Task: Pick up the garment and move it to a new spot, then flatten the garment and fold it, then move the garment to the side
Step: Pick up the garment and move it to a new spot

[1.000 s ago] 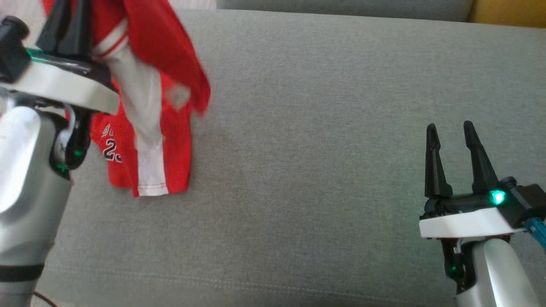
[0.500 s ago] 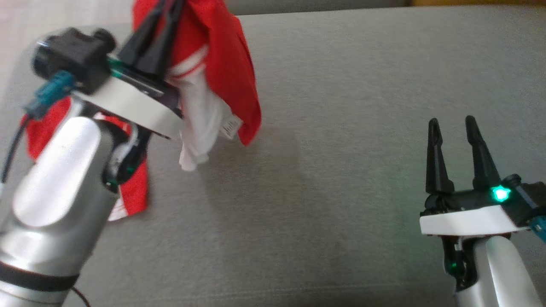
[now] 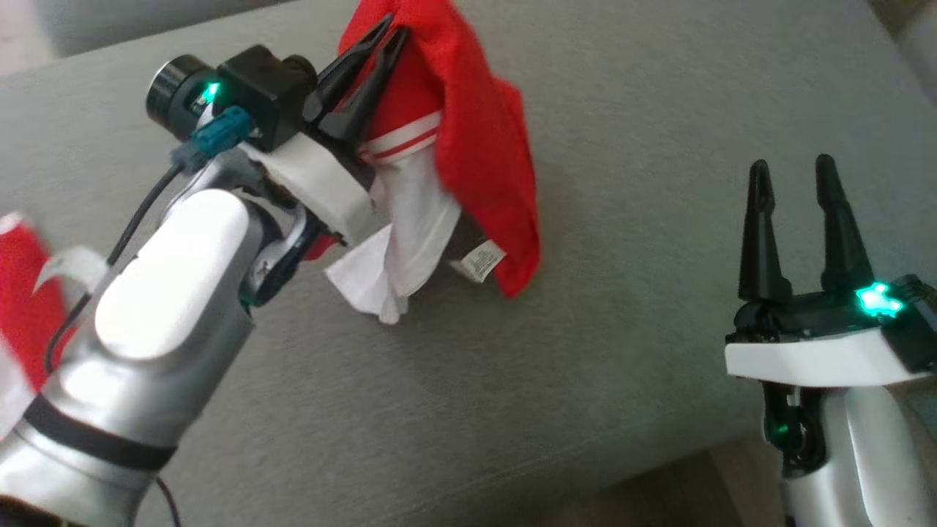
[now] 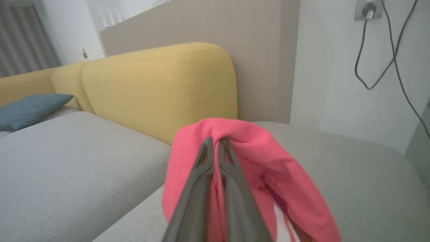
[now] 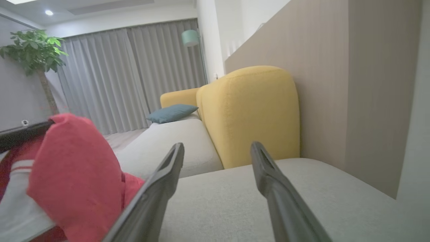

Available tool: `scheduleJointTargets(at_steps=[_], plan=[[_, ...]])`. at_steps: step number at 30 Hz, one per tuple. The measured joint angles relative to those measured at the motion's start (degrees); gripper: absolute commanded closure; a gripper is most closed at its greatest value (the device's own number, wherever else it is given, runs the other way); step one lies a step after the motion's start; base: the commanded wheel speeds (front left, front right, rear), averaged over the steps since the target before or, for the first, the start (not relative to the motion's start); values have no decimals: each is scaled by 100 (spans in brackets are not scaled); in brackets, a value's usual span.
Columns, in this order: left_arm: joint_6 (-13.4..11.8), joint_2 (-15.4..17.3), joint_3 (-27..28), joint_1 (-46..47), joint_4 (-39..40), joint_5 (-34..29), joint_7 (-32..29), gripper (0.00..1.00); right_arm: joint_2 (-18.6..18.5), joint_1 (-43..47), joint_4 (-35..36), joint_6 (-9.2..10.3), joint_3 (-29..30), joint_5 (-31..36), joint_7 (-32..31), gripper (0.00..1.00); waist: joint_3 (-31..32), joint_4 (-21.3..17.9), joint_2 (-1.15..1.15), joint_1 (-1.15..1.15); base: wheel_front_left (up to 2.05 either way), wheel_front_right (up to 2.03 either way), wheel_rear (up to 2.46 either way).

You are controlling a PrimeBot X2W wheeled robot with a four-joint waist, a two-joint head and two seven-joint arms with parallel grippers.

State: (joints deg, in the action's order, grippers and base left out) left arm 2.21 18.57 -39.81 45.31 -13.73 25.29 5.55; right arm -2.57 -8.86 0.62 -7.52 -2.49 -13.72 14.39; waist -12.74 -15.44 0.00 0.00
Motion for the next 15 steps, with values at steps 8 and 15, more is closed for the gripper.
scheduleJointTargets(at_steps=[8,15], plan=[[124,94,-227,230,-1334,-387,271,0,1,1,134,0,-67,-118,0,0,-397,-586,0,0,0,0,0],[46,1,-65,233,-1634,-279,717,0,2,2,118,0,4,-38,0,0,-425,-303,0,0,0,0,0]])
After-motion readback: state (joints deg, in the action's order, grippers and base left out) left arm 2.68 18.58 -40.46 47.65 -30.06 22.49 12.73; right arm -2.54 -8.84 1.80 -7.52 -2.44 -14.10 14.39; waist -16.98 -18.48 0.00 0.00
